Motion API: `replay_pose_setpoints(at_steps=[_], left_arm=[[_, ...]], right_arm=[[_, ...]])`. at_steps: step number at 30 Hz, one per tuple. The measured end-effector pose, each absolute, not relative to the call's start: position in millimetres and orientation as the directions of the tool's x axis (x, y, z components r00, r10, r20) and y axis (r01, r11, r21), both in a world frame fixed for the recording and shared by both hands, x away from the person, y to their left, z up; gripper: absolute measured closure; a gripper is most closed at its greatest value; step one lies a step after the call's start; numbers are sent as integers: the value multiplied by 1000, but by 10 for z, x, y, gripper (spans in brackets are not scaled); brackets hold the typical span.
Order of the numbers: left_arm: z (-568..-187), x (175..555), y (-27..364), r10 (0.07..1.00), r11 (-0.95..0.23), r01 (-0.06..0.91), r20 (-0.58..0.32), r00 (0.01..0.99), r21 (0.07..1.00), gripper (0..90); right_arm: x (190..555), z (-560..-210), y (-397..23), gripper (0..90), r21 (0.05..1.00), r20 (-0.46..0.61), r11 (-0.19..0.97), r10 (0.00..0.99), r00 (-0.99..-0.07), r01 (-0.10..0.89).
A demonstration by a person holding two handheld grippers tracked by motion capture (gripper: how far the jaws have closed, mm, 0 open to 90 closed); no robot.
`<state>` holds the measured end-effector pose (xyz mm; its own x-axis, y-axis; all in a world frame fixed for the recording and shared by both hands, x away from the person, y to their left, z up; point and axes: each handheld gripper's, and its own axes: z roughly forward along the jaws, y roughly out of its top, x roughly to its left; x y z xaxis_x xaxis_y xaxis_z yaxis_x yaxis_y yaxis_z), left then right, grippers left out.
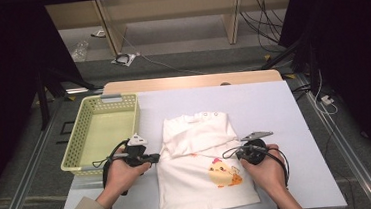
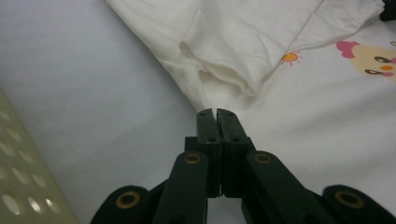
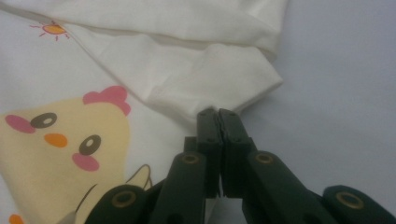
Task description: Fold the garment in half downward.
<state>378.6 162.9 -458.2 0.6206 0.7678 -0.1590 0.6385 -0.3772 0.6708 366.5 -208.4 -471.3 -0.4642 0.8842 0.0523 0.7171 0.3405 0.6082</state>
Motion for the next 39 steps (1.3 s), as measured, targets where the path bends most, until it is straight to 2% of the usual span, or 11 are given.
replay_pose_setpoints(at_steps=[9,12,15,17,20,22,25,28,34,39], left_arm=[[-4588,3787,1606,771,-381,636,-149,619,672,884],[-4586,3790,1597,772,-387,630,-136,621,673,866],[-4562,3792,1593,773,-370,615,-136,619,696,734],[-4536,3799,1565,767,-373,582,-113,632,723,584],[-4506,3851,1499,772,-362,556,-94,629,748,413],[-4494,3930,1437,772,-366,540,-77,631,758,355],[-4491,4123,1330,782,-365,544,-68,619,756,336],[-4521,4357,1223,811,-353,583,-73,581,732,355],[-4643,4795,1127,876,-311,669,-69,477,675,401],[-4737,4994,1099,894,-305,720,-73,441,623,423]], right_arm=[[3667,-4720,-2097,882,605,60,336,885,-462,722],[3664,-4718,-2110,851,602,66,332,885,-460,726],[3654,-4689,-2148,737,614,80,316,887,-454,724],[3659,-4664,-2188,679,628,82,303,890,-448,717],[3710,-4613,-2255,606,656,79,282,897,-435,700],[3764,-4587,-2287,566,670,75,278,897,-436,689],[3885,-4552,-2301,514,685,78,275,893,-444,674],[4050,-4544,-2283,442,695,103,246,896,-433,675],[4408,-4542,-2205,457,714,97,249,890,-445,654],[4717,-4537,-2130,474,714,85,252,895,-438,653]])
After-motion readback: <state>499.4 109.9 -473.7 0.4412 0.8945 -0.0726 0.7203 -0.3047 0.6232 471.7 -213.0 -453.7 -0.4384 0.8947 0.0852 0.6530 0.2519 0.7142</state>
